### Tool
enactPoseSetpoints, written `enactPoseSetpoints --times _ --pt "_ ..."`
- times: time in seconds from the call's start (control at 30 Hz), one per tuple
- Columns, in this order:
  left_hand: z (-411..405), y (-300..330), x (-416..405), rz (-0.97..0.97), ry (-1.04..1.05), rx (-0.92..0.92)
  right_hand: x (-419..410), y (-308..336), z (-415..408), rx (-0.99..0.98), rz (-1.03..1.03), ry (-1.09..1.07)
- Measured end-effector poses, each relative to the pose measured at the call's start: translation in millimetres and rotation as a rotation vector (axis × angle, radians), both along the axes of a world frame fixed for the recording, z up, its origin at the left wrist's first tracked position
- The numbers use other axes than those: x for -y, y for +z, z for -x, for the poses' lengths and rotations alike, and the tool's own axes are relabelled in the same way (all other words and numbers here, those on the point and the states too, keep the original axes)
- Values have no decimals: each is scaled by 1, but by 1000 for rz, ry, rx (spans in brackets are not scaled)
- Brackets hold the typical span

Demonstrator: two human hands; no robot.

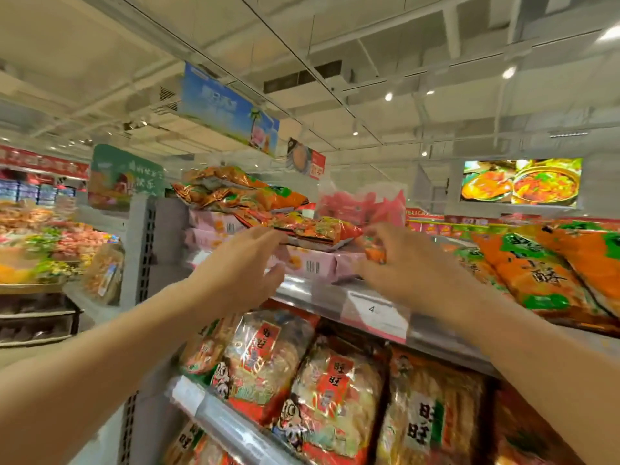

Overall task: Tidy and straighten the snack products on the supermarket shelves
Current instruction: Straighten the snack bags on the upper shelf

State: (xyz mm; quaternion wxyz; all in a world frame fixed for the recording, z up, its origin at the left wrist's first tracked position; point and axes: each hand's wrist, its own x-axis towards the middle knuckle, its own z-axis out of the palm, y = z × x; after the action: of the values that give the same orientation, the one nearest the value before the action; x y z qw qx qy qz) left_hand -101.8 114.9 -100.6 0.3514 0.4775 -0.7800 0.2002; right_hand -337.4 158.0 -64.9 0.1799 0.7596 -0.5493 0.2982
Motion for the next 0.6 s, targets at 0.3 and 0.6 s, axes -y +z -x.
enactPoseSetpoints --times 0.3,0.6 --pt "-30 61 102 -82 222 148 118 43 -62 433 -355 -66" --pt "-40 72 127 -10 147 425 129 45 -67 398 -318 -176"
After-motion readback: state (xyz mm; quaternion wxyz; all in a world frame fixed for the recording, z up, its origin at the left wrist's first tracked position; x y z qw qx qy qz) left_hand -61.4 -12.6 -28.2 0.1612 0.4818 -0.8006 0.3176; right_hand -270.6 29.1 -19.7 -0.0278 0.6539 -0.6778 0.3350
